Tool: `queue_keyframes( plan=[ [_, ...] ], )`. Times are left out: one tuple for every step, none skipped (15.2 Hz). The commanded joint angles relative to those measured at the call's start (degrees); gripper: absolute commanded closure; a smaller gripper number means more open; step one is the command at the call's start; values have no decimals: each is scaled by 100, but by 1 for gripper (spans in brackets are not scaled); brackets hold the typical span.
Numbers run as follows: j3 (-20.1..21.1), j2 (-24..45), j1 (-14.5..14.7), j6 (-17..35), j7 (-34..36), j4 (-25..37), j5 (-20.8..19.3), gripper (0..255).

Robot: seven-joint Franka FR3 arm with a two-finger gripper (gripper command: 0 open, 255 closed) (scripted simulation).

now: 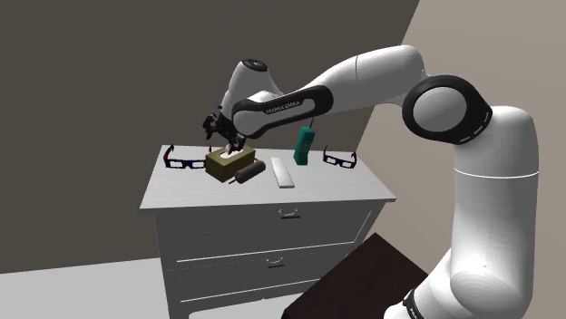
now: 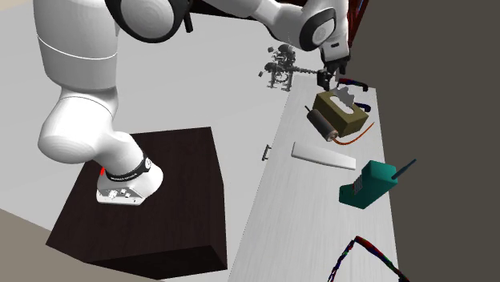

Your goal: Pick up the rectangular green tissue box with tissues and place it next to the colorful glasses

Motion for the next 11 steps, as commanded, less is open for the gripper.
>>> queue_keyframes(
  plan=[
    [58, -273, -56, -124, -48, -142, 81, 0],
    [93, -437, -87, -215, -78, -210, 135, 0],
    [119, -563, -110, -290, -103, -258, 179, 0],
    [118, -563, -109, -290, -104, -258, 180, 0],
    [118, -564, -109, -289, -104, -259, 180, 0],
    [118, -564, -109, -290, -104, -259, 180, 0],
    [118, -563, -109, -290, -104, -258, 180, 0],
    [118, -563, -109, -290, -104, -258, 180, 0],
    [118, -563, -109, -290, -104, -258, 180, 0],
    [118, -563, -109, -290, -104, -258, 180, 0],
    [118, -563, -109, -290, -104, -258, 180, 0]
  ],
)
